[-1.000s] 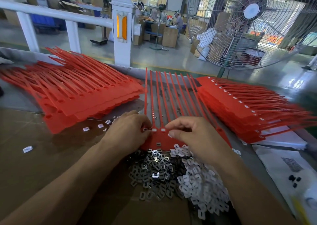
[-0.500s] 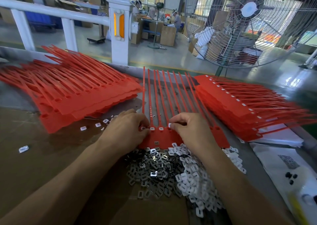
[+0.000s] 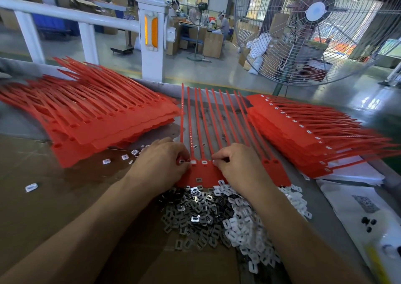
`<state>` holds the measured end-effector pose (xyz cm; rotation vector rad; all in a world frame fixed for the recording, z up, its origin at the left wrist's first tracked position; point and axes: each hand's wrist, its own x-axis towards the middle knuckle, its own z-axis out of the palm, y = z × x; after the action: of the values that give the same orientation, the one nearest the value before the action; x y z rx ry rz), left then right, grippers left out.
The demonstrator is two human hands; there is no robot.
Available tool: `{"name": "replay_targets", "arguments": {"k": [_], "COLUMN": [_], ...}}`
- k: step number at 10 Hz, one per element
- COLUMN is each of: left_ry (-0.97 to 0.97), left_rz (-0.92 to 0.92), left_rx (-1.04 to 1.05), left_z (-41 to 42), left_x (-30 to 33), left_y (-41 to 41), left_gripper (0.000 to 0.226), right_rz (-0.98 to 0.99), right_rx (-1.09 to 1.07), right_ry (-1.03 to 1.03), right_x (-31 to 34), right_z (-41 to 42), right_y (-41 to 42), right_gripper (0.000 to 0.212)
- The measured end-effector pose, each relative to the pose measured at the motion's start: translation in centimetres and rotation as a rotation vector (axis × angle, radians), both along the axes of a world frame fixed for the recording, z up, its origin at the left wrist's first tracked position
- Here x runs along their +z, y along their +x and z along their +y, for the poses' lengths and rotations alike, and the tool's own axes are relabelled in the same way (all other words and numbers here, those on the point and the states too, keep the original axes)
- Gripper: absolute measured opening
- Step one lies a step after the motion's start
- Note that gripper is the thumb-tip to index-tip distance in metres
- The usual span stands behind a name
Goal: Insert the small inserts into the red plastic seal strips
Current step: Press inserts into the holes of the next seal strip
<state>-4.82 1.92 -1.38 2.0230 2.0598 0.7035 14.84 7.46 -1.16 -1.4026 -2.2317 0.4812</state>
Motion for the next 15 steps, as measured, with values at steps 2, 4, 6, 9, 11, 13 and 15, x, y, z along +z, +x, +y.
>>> {"name": "replay_targets", "arguments": {"k": [2, 4, 6, 9, 11, 13, 15], "left_ry": [0.002, 0.009, 0.004, -0.003, 0.004, 0.01, 0.024], "left_rz": [0.001, -0.008, 0.006, 0.016, -0.001, -0.016, -0.02], "left_rx": [-0.002, -0.002, -0.003, -0.004, -0.011, -0.013, -0.015], "left_z": [0.0, 0.1, 0.1, 0.0, 0.0, 0.1, 0.2], "left_x": [0.0, -0.1, -0.1, 0.0, -0.1, -0.3, -0.4], "left_y": [0.0, 0.0, 0.0, 0.1, 0.0, -0.2, -0.2], "left_gripper": [0.022, 0.022, 0.022, 0.022, 0.021, 0.02, 0.019], "right_rz": [-0.021, -0.096, -0.209, -0.28, -0.054, 0.035, 0.049], "right_rx": [-0.005, -0.002, 0.032, 0.051, 0.024, 0.004, 0.021], "right_ry": [0.016, 0.06, 0.051, 0.046, -0.041, -0.103, -0.132], "right_x": [0.3, 0.3, 0.0, 0.7, 0.5, 0.4, 0.4], "right_z": [-0.4, -1.0, -1.1, -0.9, -1.4, -0.8, -0.8], "right_y": [0.5, 1.0, 0.7, 1.0, 2.0, 2.4, 3.1], "right_gripper": [0.028, 0.028, 0.034, 0.037, 0.032, 0.023, 0.012]}}
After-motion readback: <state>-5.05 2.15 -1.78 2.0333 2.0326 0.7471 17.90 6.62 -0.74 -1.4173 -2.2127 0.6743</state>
